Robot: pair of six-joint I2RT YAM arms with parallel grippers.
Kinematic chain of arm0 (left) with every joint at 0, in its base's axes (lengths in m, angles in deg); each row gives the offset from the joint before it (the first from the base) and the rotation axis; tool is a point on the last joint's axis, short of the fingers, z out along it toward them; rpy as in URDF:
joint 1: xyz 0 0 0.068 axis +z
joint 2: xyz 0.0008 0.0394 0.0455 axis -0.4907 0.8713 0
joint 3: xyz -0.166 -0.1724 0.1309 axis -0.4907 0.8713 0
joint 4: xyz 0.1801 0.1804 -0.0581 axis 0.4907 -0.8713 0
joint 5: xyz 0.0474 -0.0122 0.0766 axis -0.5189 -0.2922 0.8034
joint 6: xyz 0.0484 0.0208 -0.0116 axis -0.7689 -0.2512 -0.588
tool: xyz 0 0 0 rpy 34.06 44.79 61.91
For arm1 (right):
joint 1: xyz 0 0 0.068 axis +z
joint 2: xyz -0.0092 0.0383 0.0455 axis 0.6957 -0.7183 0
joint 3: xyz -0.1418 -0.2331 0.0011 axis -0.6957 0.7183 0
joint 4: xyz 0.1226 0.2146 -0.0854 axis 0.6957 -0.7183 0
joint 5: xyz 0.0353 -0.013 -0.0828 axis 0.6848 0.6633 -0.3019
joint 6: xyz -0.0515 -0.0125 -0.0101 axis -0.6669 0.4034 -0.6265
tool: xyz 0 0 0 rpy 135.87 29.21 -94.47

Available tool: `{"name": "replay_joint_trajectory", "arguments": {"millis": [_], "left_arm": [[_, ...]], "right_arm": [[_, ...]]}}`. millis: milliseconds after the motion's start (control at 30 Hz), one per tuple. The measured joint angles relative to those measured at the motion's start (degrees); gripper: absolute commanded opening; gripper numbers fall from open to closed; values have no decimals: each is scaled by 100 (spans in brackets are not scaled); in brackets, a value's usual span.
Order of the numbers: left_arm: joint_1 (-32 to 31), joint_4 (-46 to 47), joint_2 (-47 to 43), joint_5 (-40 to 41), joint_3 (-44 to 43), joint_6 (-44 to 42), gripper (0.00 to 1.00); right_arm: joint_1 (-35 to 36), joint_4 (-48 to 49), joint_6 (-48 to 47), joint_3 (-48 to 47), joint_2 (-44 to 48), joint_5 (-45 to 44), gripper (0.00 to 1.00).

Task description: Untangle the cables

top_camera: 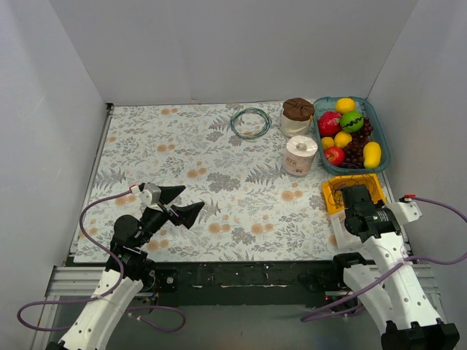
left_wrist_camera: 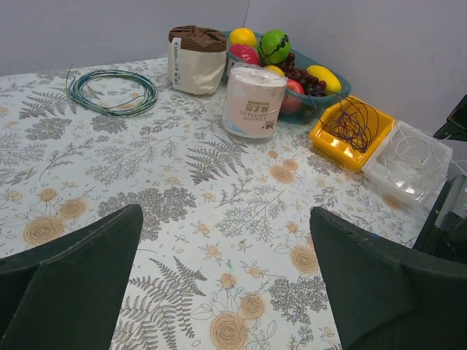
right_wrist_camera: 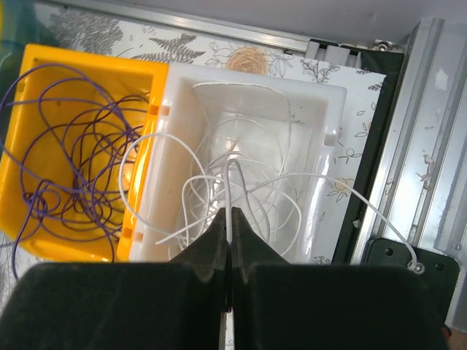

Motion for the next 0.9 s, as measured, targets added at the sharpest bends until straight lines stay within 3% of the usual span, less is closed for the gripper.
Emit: {"name": "replay_joint_trajectory", "arguments": {"millis": [167, 200, 233, 300, 333, 400, 433, 667, 900], "left_arm": [[0, -26, -11, 2, 0, -11, 98], [0, -26, -11, 2, 0, -20, 98], [0, -28, -11, 2, 0, -22, 98], [0, -28, -15, 4, 0, -24, 98], [0, -31, -17, 4, 0, -24, 98], [0, -28, -26, 7, 0, -24, 98], [0, -26, -28, 7, 0, -24, 98], [0, -28, -35, 4, 0, -24, 98], [0, -26, -42, 4, 0, -24, 98]], "right_arm": [[-1040, 957, -885, 240, -168, 490, 3], [-1311, 1139, -1045, 240, -254, 654, 11], [-1565, 1290, -1191, 240, -337, 804, 28], [-1934, 1552, -1486, 240, -472, 1095, 45], [-2020, 1670, -1650, 240, -525, 1224, 58], [-2076, 1871, -1930, 221, -555, 1462, 73], [-2096, 1939, -2039, 199, -566, 1558, 87], [-2105, 2157, -2424, -15, -645, 2129, 95], [-2124, 2039, -2697, -334, -387, 2114, 96]]}}
